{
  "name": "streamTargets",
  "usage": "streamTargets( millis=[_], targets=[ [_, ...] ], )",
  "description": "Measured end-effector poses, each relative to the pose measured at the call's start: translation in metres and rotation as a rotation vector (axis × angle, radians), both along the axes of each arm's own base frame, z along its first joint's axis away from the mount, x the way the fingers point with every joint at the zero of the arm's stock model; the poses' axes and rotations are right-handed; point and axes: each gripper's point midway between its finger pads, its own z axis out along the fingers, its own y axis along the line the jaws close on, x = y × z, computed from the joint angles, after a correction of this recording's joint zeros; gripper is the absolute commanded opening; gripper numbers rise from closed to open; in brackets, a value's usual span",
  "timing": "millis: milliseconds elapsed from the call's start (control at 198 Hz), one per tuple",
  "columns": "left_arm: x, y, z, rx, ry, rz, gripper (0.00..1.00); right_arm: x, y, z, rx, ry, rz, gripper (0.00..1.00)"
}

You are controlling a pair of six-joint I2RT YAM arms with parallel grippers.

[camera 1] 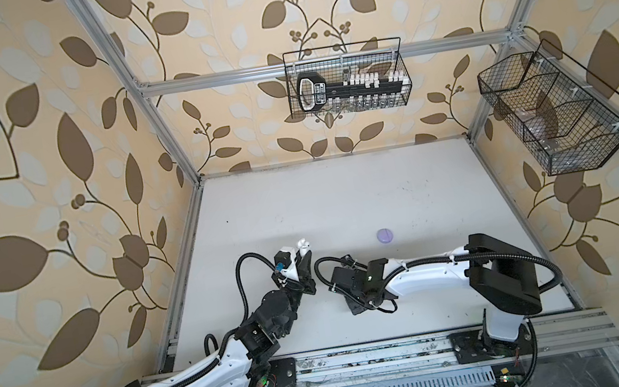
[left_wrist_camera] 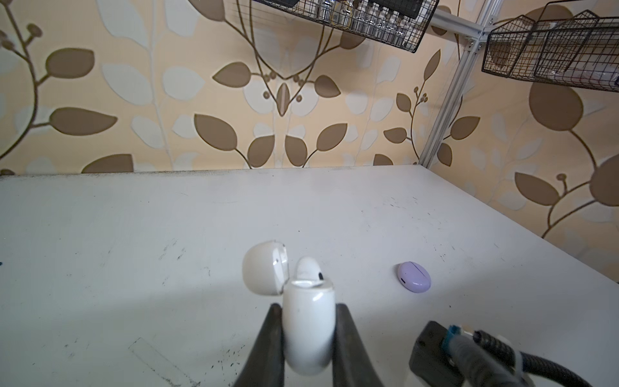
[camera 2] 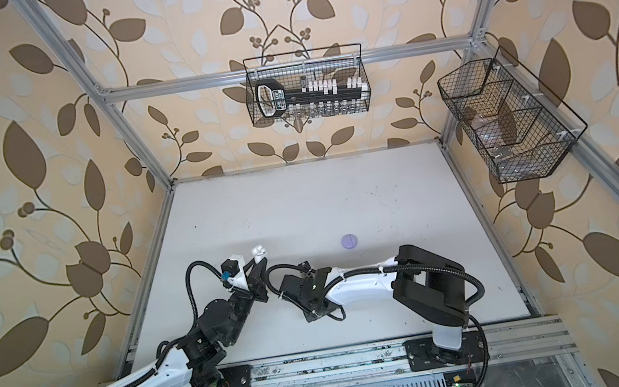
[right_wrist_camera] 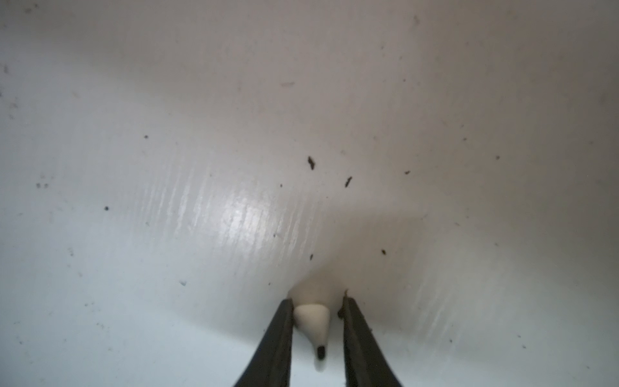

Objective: Insert the wireless bluetooth earbuds into the charging case

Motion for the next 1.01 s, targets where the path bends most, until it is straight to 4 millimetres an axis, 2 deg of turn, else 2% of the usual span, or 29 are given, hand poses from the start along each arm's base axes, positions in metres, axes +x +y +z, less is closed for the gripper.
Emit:
streamTargets(
  millis=[675, 1008],
  targets=[
    [-0.0002, 0.0002, 0.0009, -0.003, -0.002, 0.0, 0.01, 0.0001, 0.0015, -0.0004, -0.011, 0.005, 0.016, 0.15],
    [0.0001, -0.002, -0.0028, 0.008, 0.007, -0.008, 0.02, 0.0008, 0.002, 0.001, -0.008, -0.001, 0.018, 0.15]
  ],
)
